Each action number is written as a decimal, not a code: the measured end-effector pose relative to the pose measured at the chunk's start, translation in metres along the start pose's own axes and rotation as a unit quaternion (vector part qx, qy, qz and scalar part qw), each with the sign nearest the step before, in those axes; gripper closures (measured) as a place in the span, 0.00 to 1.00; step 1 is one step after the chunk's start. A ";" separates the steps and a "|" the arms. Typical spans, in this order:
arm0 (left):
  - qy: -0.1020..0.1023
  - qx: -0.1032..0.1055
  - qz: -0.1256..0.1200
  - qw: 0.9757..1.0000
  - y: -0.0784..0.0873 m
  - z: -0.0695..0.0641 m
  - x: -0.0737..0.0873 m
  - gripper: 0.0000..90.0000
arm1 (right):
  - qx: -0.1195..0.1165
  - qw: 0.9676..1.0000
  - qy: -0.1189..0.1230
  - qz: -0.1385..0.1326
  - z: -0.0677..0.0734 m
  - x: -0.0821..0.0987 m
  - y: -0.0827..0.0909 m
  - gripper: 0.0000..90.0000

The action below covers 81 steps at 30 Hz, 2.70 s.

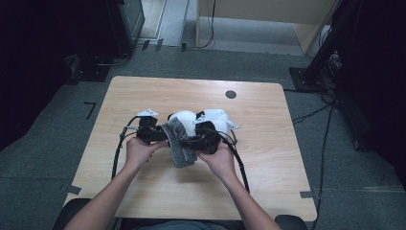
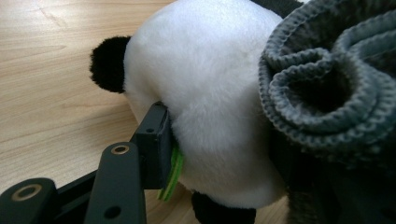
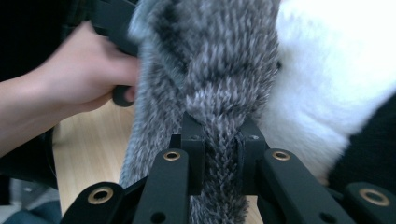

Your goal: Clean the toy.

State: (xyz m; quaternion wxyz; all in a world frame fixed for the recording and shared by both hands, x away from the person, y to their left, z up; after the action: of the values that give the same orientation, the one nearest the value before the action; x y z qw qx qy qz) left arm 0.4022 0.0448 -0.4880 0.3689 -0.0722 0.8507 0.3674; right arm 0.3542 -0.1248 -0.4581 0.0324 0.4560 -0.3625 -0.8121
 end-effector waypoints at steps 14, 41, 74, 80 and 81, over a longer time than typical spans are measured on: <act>-0.017 -0.013 0.005 1.000 -0.003 0.002 0.004 0.53 | 0.087 0.996 0.025 0.017 -0.032 0.019 0.012 0.87; -0.023 -0.015 0.009 1.000 -0.005 0.002 0.004 0.53 | 0.168 0.985 -0.032 -0.007 -0.067 0.048 0.096 0.87; -0.019 -0.014 -0.003 1.000 -0.005 0.003 0.007 0.53 | 0.155 0.985 -0.069 -0.024 -0.087 0.062 0.116 0.89; -0.015 -0.012 -0.004 1.000 -0.005 0.003 0.006 0.53 | 0.126 0.991 -0.025 -0.035 -0.063 0.040 0.115 0.89; -0.014 -0.012 -0.004 1.000 -0.005 0.003 0.006 0.53 | 0.120 0.992 -0.018 -0.034 -0.058 0.036 0.113 0.89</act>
State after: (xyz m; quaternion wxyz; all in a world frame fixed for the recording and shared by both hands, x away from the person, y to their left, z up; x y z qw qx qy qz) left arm 0.4013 0.0439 -0.4965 0.3816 -0.0754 0.8404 0.3774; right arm 0.3460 -0.2540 -0.4330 -0.0570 0.4544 -0.4421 -0.7712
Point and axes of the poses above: each handheld gripper's, and its own axes: y roughly backward along the jaws, x roughly out of its underside, z roughly to its left, the point moved 4 cm from there along -y, roughly forward along the jaws, and after that the axes turned 5 degrees about y, right-handed, at the moved point
